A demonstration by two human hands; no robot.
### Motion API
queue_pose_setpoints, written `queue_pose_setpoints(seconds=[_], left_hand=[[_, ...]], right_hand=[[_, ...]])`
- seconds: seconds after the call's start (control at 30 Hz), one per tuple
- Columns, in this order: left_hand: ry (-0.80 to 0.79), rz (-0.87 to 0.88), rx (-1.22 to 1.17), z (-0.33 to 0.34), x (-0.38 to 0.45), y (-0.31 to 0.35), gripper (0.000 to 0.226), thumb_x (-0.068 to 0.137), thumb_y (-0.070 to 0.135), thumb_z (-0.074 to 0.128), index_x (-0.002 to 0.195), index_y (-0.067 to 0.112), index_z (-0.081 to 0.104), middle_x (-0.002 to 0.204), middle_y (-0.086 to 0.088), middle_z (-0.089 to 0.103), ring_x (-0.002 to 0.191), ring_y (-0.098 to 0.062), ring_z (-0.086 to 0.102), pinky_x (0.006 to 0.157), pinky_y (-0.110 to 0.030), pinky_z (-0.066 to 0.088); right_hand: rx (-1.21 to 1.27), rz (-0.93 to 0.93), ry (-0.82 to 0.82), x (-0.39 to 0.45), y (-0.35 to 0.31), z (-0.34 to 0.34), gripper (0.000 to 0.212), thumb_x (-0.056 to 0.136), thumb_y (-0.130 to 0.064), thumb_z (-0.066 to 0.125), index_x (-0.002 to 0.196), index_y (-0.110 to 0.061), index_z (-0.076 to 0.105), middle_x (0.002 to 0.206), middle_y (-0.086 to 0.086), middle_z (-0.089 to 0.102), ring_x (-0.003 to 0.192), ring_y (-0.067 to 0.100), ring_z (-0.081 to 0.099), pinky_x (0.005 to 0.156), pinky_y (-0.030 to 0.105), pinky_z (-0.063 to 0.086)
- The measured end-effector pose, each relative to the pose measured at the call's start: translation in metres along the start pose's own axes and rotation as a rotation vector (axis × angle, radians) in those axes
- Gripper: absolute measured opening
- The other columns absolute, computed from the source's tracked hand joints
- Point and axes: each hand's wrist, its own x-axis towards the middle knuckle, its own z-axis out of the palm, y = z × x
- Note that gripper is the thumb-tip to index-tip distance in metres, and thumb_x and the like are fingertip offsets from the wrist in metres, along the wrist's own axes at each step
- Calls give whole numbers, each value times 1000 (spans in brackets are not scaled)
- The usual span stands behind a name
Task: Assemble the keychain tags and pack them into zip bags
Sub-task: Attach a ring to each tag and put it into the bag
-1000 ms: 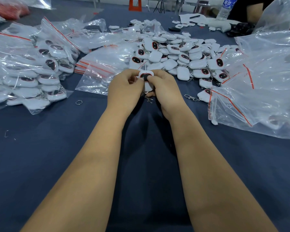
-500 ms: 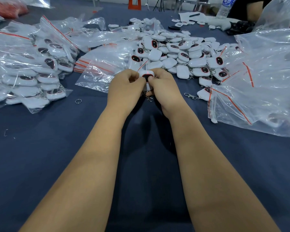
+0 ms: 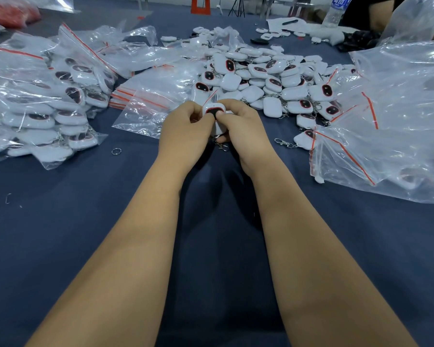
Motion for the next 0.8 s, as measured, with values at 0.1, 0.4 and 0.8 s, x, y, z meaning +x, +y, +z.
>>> queue_pose_setpoints(seconds=[0.1, 0.4, 0.8], left_hand=[[4, 7, 6, -1, 0, -1, 20, 88, 24, 59, 68, 21, 54, 64, 3, 56, 64, -19, 50, 64, -35, 42], [9, -5, -12, 0, 0, -1, 14, 90, 25, 55, 83, 17, 64, 71, 3, 59, 68, -19, 52, 67, -36, 44], [107, 77, 247, -2, 3, -9, 46, 81, 9, 62, 124, 25, 60, 109, 0, 63, 93, -16, 58, 77, -27, 46]], right_hand=[[-6, -4, 0, 0, 0, 1, 26, 95, -2, 47, 94, -20, 66, 82, 5, 63, 68, 11, 58, 61, 24, 47], [-17, -11, 4, -3, -2, 1, 19, 93, -5, 53, 103, -15, 66, 82, 7, 61, 64, 10, 56, 59, 22, 48], [394, 35, 138, 0, -7, -2, 8, 102, -9, 46, 107, -9, 52, 87, 9, 63, 54, 15, 62, 50, 21, 49]])
